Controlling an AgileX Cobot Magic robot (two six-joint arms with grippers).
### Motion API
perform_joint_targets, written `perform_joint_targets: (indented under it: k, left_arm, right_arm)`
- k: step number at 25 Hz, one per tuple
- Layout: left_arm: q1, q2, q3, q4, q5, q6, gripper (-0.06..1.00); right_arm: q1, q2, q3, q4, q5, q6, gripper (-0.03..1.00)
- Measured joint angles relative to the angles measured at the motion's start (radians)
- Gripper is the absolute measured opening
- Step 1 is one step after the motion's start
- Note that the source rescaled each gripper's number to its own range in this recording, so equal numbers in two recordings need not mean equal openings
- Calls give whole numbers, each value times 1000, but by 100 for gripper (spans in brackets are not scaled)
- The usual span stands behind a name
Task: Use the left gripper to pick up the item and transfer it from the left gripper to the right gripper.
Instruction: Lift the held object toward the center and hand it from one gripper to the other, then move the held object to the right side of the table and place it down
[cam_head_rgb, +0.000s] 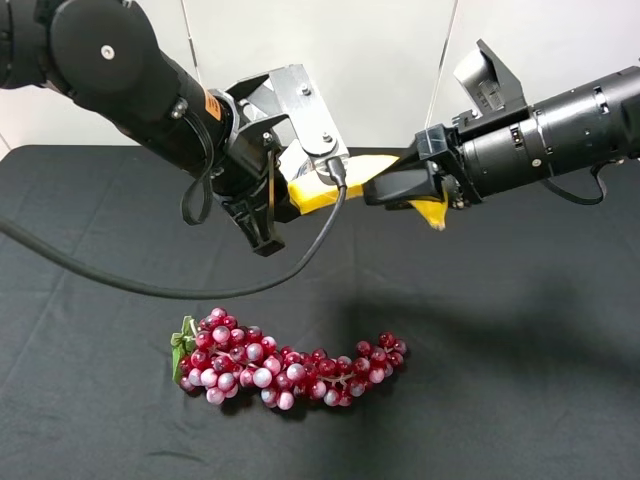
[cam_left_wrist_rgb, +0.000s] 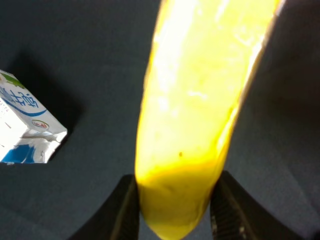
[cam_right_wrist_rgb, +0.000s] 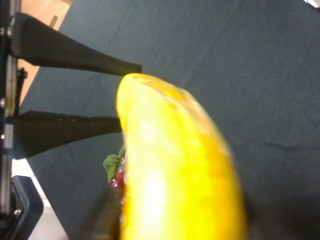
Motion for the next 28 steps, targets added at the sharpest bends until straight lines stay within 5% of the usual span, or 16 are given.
perform_joint_targets:
  k: [1, 14, 15, 18, 20, 28]
  left_arm:
    - [0, 0, 0, 0, 0, 1, 0]
    - [0, 0, 0, 2, 3, -41, 2]
    - [0, 0, 0, 1, 3, -52, 9]
    - [-2, 0, 0, -2, -3, -71, 67]
    - [-2, 0, 0, -2, -4, -72, 87]
    - [-2, -6, 0, -2, 33, -72, 99]
  right_arm:
    - [0, 0, 0, 3, 7, 1, 0]
    - [0, 0, -2, 3, 7, 0, 2]
    - [0, 0, -3, 2, 7, 0, 2]
    - [0, 0, -3, 0, 7, 0, 2]
    - [0, 0, -3, 0, 7, 0, 2]
    - [0, 0, -3, 0, 7, 0, 2]
